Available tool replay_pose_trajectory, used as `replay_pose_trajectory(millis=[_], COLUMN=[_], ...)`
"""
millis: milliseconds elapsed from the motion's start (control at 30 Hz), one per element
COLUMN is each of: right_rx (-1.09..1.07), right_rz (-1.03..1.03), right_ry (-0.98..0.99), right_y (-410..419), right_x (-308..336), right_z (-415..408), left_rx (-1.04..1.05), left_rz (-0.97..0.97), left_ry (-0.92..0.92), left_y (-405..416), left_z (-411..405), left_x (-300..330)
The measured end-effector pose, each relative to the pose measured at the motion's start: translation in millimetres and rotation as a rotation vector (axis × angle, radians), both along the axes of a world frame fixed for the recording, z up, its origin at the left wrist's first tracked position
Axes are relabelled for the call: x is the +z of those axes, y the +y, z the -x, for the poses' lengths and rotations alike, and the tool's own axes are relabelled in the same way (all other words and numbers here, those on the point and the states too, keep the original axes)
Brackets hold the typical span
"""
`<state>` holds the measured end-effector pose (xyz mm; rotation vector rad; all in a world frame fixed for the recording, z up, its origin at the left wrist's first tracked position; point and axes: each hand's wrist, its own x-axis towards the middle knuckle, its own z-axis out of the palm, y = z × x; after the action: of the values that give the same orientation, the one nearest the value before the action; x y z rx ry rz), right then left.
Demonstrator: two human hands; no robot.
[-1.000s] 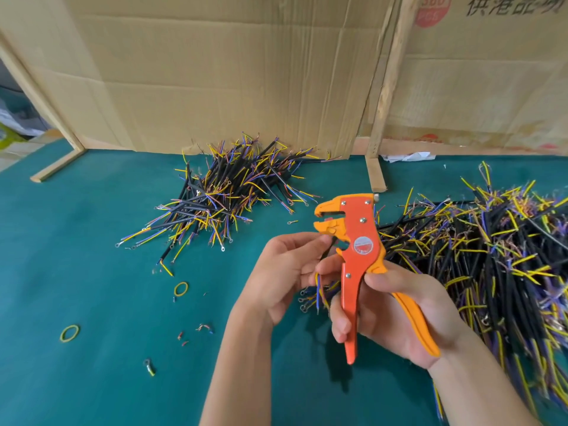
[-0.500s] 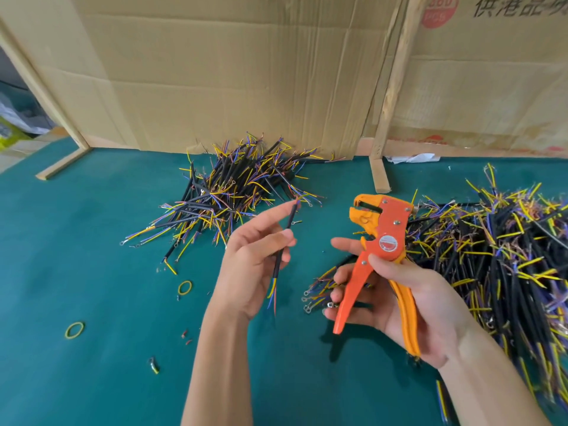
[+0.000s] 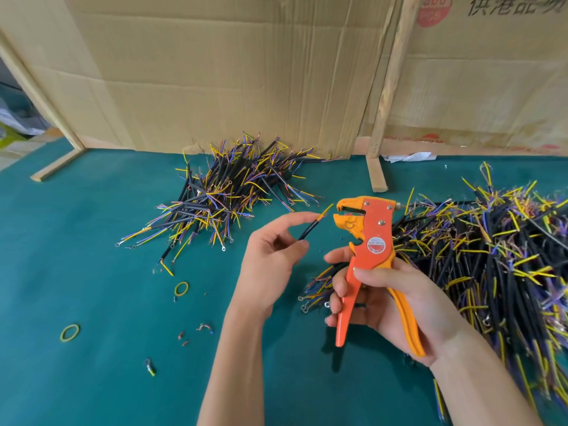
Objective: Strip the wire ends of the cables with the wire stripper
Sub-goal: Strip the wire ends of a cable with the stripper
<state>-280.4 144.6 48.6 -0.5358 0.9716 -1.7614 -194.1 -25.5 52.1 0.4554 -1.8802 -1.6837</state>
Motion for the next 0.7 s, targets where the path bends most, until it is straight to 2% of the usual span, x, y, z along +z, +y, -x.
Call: replay_pose_trajectory(millis=[233, 367, 700], right_rx=[-0.239, -0.259, -0.259], right_rz=[0.065, 0.047, 0.019], right_ry=[0.038, 0.041, 0.052], right_y=[-6.5, -5.9, -5.9], right_x=[1.1, 1.1, 1.2], right_z=[-1.6, -2.2, -3.2], left_rx=[-0.049, -0.111, -0.100], left_rz=[0.075, 0.051, 0.061], left_ry=[-0.078, -0.088, -0.135], left_y=[5.2, 5.3, 3.7], left_z=[4.7, 6.0, 7.4], left_x=[-1.8, -2.5, -9.2])
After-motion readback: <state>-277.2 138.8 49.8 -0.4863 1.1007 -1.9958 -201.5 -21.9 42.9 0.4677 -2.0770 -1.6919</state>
